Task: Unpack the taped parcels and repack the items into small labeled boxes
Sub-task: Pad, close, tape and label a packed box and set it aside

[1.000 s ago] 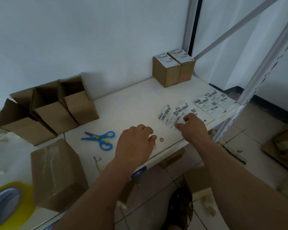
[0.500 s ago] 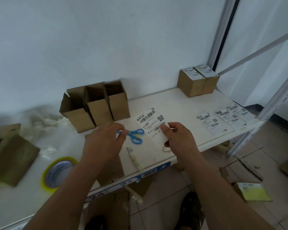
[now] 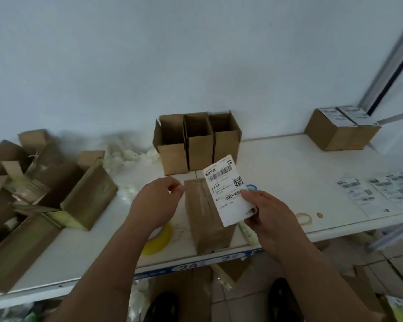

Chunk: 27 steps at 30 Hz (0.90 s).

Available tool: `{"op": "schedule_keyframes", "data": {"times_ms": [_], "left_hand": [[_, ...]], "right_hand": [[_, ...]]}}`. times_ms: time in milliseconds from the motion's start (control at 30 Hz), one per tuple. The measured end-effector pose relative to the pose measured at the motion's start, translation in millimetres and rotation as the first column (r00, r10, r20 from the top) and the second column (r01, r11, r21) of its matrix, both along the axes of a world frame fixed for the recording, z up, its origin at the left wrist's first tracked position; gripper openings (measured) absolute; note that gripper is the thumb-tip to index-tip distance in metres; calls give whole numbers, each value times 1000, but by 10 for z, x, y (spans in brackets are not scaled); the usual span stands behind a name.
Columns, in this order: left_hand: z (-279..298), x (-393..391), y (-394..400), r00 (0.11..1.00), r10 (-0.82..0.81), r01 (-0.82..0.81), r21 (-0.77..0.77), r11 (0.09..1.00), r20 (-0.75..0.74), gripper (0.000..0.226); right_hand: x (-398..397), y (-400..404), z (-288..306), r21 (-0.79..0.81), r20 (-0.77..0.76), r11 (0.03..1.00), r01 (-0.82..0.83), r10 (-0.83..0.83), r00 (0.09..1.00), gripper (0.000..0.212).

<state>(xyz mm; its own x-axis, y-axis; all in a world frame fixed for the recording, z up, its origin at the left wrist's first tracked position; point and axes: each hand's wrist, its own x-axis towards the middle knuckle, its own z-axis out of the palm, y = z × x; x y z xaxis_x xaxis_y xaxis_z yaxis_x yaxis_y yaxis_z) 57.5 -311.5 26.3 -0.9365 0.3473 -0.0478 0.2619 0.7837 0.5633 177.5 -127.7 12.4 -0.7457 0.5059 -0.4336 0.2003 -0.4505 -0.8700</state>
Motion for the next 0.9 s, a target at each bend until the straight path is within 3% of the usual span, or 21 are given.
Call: {"op": "schedule_keyframes", "data": {"times_ms": [100, 500, 900], "left_hand": [[-32, -36, -21, 1000, -3, 3, 11, 1000, 15, 23], [-132, -126, 33, 995, -36, 41, -55, 998, 93, 23], [-78, 19, 33, 937, -128, 147, -34, 989, 325, 37]], "right_hand": [[-87, -71, -43, 30, 3, 998, -51, 51, 999, 10], [-351, -90, -79, 409, 128, 901, -145, 100, 987, 13], [-389, -115, -133, 477, 209, 851, -221, 135, 969, 16]]}}
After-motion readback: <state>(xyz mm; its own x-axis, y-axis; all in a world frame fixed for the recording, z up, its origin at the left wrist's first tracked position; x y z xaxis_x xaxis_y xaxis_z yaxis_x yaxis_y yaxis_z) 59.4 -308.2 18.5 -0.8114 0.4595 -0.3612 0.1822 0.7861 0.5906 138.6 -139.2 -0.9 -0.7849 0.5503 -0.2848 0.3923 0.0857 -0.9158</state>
